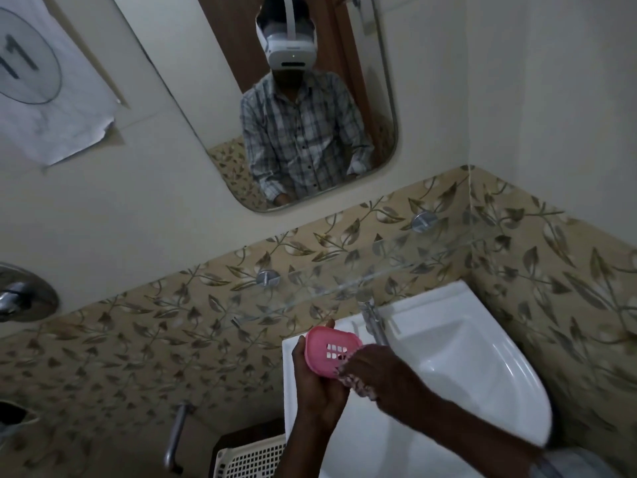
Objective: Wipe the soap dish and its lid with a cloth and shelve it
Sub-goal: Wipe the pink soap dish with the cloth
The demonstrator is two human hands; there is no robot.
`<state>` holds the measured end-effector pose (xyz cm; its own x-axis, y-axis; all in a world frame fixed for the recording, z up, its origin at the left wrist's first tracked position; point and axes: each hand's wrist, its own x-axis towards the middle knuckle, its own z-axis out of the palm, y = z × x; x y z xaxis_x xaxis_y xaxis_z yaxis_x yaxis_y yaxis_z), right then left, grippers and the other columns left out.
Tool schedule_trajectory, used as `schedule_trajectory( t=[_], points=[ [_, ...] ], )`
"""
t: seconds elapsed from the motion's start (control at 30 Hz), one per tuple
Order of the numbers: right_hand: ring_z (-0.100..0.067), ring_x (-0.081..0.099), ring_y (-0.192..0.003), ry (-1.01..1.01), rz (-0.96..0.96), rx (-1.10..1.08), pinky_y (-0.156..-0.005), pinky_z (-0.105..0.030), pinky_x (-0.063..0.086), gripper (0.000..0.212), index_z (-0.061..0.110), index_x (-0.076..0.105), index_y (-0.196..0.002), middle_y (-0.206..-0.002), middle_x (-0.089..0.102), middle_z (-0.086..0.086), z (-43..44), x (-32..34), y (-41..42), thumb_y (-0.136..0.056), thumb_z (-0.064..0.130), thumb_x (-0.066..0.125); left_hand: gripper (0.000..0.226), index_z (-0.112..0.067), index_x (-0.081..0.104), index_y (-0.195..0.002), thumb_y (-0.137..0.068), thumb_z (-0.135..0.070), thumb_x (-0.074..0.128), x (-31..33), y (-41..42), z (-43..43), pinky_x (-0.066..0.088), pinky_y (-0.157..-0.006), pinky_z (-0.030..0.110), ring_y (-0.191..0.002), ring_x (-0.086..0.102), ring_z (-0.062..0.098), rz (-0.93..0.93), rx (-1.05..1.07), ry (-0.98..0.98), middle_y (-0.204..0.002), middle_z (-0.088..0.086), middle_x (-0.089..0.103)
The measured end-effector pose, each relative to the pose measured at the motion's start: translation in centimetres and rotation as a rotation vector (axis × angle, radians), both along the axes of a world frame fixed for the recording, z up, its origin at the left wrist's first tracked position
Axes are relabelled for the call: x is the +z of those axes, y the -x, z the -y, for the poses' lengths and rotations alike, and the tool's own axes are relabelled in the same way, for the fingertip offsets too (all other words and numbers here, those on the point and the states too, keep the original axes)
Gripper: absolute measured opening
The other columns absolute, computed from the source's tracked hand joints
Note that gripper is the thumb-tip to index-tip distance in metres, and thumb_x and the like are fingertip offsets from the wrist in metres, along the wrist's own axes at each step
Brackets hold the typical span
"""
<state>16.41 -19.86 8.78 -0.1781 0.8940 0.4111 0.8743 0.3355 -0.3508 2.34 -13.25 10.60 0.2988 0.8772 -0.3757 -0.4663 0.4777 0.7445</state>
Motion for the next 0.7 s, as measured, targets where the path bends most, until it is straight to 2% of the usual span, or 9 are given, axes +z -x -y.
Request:
schedule_trajectory(
  t=[0.13, 0.2, 0.23, 0.3, 0.4, 0.43, 0.47, 0.57, 0.7],
  points=[
    [-0.03, 0.07, -0.087, 0.125, -0.125, 0.059, -0.079, -0.033, 0.059, 0.044, 0.007, 0.075, -0.101, -0.096, 0.074, -0.012, 0.2, 1.9, -1.4, -0.06, -0.007, 0.072, 0.08, -0.008, 0.049, -0.143, -0.078, -0.055, 0.058, 0.2, -0.3, -0.6, 0.042, -0.098, 0.05, -0.113, 0.051, 0.036, -0.011, 0.034, -0.019, -0.124, 0.023, 0.054],
    [-0.03, 0.069, -0.094, 0.153, -0.427, -0.041, -0.082, -0.031, 0.056, 0.042, 0.007, 0.072, -0.109, -0.101, 0.072, -0.01, 0.1, 2.3, 1.0, -0.071, -0.006, 0.061, 0.076, -0.012, 0.051, -0.142, -0.081, -0.056, 0.058, 0.1, -0.9, -0.2, 0.049, -0.097, 0.048, -0.107, 0.06, 0.033, -0.028, 0.05, -0.092, -0.122, 0.023, 0.058],
    [-0.027, 0.069, -0.094, 0.222, -0.57, -0.093, -0.083, -0.028, 0.056, 0.035, 0.009, 0.072, -0.109, -0.099, 0.072, -0.006, 0.2, 3.5, 2.5, -0.079, -0.001, 0.058, 0.072, -0.016, 0.054, -0.14, -0.082, -0.059, 0.058, -0.1, -1.2, 0.2, 0.057, -0.084, 0.043, -0.093, 0.068, 0.03, -0.017, 0.02, -0.137, -0.112, 0.022, 0.065],
    [-0.025, 0.071, -0.085, 0.409, -0.994, -0.199, -0.071, -0.023, 0.054, 0.018, 0.009, 0.072, -0.099, -0.086, 0.071, -0.003, -0.4, 5.3, 3.9, -0.09, 0.01, 0.056, 0.061, -0.025, 0.058, -0.137, -0.089, -0.062, 0.048, -0.9, -1.3, 1.1, 0.061, -0.065, 0.033, -0.082, 0.075, 0.026, 0.051, -0.062, -0.192, -0.104, 0.016, 0.075],
    [-0.024, 0.069, -0.048, 0.642, -1.92, -0.292, -0.045, -0.021, 0.053, 0.033, -0.005, 0.065, -0.087, -0.064, 0.071, -0.014, -2.1, 8.6, 2.5, -0.101, 0.009, 0.038, 0.057, -0.022, 0.057, -0.138, -0.098, -0.054, 0.033, -1.4, -1.2, 1.5, 0.057, -0.089, 0.033, -0.122, 0.062, 0.027, 0.032, -0.056, -0.219, -0.136, 0.015, 0.063],
    [-0.024, 0.066, -0.043, 0.647, -2.06, -0.342, -0.038, -0.021, 0.051, 0.034, -0.006, 0.063, -0.083, -0.054, 0.069, -0.015, -2.0, 9.0, 1.8, -0.101, 0.006, 0.036, 0.056, -0.022, 0.055, -0.14, -0.099, -0.052, 0.032, -1.3, -1.1, 1.4, 0.054, -0.093, 0.035, -0.125, 0.059, 0.029, 0.029, -0.024, -0.241, -0.137, 0.016, 0.062],
    [-0.025, 0.066, -0.043, 0.62, -2.003, -0.419, -0.037, -0.022, 0.051, 0.031, -0.004, 0.064, -0.079, -0.051, 0.068, -0.014, -1.9, 9.0, 1.1, -0.099, 0.004, 0.042, 0.055, -0.021, 0.053, -0.141, -0.099, -0.05, 0.033, -1.0, -1.1, 1.2, 0.054, -0.091, 0.036, -0.12, 0.062, 0.03, 0.029, 0.017, -0.246, -0.132, 0.016, 0.064],
    [-0.028, 0.068, -0.046, 0.397, -1.33, -0.559, -0.038, -0.028, 0.049, 0.023, 0.012, 0.07, -0.074, -0.057, 0.071, -0.014, -0.9, 7.2, -0.9, -0.092, 0.023, 0.063, 0.05, -0.021, 0.063, -0.128, -0.096, -0.05, 0.039, -0.3, -0.5, 0.3, 0.051, -0.076, 0.038, -0.093, 0.07, 0.024, 0.097, 0.084, -0.189, -0.105, 0.011, 0.073],
    [-0.026, 0.074, -0.067, 0.421, -0.839, -0.476, -0.058, -0.038, 0.06, 0.02, 0.016, 0.072, -0.098, -0.081, 0.077, -0.009, -0.3, 4.7, -0.3, -0.091, 0.034, 0.066, 0.052, -0.024, 0.066, -0.126, -0.097, -0.054, 0.036, -0.4, -1.0, 1.1, 0.05, -0.077, 0.039, -0.094, 0.067, 0.024, 0.062, 0.035, -0.182, -0.106, 0.013, 0.072]
  ],
)
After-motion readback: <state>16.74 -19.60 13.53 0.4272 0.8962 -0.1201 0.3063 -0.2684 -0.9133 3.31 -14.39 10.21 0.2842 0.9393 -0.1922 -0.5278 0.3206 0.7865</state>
